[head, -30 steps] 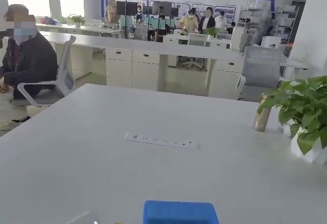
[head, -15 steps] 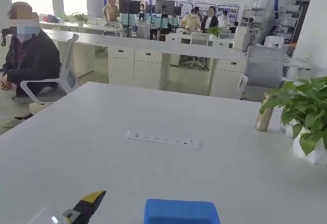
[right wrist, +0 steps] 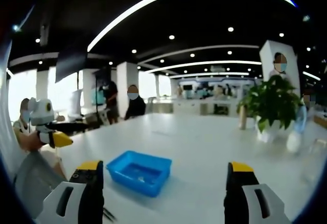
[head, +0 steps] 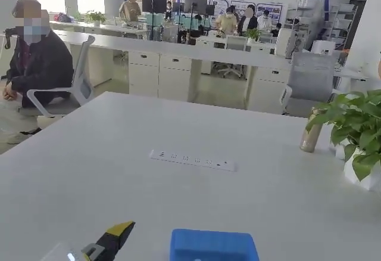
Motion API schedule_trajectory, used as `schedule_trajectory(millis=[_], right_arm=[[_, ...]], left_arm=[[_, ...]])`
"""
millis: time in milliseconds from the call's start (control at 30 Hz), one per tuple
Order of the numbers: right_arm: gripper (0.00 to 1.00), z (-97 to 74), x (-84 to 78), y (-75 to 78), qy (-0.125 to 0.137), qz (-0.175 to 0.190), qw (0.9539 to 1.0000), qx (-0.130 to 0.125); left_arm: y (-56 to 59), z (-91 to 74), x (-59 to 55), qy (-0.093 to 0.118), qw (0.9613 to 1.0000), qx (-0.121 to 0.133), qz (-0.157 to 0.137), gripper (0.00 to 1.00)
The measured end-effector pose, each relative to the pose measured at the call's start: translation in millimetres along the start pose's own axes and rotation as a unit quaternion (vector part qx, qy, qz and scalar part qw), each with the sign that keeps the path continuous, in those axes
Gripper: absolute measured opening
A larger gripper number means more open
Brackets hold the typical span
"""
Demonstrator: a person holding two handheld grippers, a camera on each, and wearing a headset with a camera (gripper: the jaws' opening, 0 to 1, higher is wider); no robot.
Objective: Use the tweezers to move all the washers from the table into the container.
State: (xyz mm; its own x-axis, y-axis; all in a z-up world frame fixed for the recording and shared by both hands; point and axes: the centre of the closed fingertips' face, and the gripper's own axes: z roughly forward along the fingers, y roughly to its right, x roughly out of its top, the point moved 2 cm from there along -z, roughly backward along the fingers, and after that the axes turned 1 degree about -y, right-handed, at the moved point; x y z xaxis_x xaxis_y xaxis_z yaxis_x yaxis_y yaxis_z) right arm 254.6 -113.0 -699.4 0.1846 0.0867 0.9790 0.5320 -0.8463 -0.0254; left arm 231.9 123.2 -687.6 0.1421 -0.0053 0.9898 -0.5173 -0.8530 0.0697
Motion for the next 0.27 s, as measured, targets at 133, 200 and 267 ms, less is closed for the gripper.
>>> schedule_trajectory(millis=[133, 200, 267], right_arm=[[0.99, -0.4, 0.1, 0.4, -0.003, -0.019, 0.9998, -0.007], [0.99, -0.7, 1.0, 2.1, -0.001, -0.02, 0.9997, -0.01], [0.99, -0.9, 1.1, 3.1, 0.0, -0.017, 0.9998, -0.011]], left_arm=[[-1.8, 0.1, -1.0, -0.002, 1.0, 0.004, 0.002, 0.99], [-2.9, 0.9, -3.0, -0.006, 1.0, 0.006, 0.004, 0.99], [-3.5, 0.9, -5.8, -0.017, 0.9998, 0.008, 0.006, 0.99]])
